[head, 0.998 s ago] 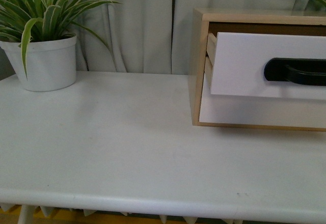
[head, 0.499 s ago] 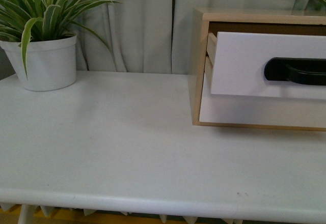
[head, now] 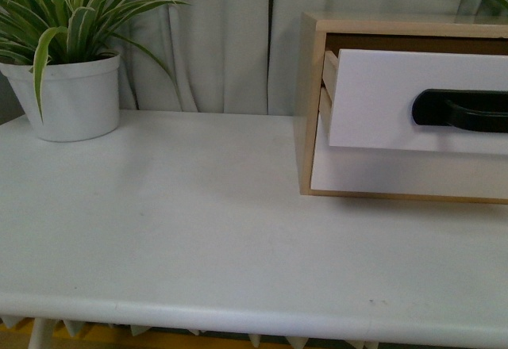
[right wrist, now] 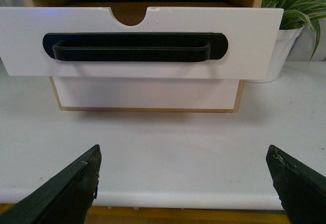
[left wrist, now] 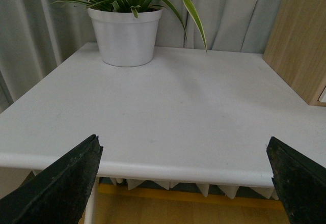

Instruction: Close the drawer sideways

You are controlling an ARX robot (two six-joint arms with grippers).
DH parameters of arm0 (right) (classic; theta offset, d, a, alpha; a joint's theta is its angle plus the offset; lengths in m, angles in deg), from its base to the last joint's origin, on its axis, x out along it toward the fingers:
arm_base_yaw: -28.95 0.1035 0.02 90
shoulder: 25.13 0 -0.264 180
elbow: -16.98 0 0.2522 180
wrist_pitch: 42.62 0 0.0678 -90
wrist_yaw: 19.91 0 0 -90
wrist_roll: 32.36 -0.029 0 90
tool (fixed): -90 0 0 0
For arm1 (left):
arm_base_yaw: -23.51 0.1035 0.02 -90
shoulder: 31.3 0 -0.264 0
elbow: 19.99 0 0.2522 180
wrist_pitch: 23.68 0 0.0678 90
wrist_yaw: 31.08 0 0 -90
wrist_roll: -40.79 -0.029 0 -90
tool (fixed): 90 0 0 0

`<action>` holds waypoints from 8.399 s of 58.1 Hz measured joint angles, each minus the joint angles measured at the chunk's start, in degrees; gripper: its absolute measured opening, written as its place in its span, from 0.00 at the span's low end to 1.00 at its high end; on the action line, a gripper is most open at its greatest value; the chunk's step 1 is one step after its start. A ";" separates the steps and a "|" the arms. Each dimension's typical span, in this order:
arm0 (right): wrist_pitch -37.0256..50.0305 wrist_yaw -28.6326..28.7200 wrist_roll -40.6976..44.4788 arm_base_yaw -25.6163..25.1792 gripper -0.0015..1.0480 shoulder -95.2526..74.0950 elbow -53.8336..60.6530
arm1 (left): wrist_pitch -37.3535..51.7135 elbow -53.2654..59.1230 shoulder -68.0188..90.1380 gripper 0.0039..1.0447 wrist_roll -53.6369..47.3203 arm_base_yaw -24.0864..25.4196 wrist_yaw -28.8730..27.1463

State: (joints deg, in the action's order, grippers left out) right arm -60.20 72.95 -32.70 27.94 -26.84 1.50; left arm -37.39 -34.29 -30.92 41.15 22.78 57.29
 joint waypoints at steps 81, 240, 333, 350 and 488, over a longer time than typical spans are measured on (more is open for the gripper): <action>1.68 12.61 63.98 -15.41 0.91 -46.12 -31.91 | 67.28 -22.25 83.78 0.94 -90.36 -26.93 17.16; 21.09 9.60 59.21 -17.73 0.91 -96.28 -65.42 | 43.47 -84.46 121.33 0.94 -90.55 -33.38 13.57; 10.03 20.44 24.76 -30.75 0.91 -20.28 -15.26 | 49.33 -7.87 56.63 0.94 -30.80 -9.16 -2.25; 4.96 24.52 5.62 -27.56 0.59 -12.39 -11.32 | 43.65 -5.35 49.90 0.60 -7.21 -7.48 -6.25; 3.63 -2.60 0.96 0.79 0.90 1.51 1.31 | -0.02 0.02 -0.13 0.94 -0.26 0.59 1.62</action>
State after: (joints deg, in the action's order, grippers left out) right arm -56.57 70.35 -31.74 28.72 -25.34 2.81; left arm -37.41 -34.27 -31.05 40.89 23.37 58.91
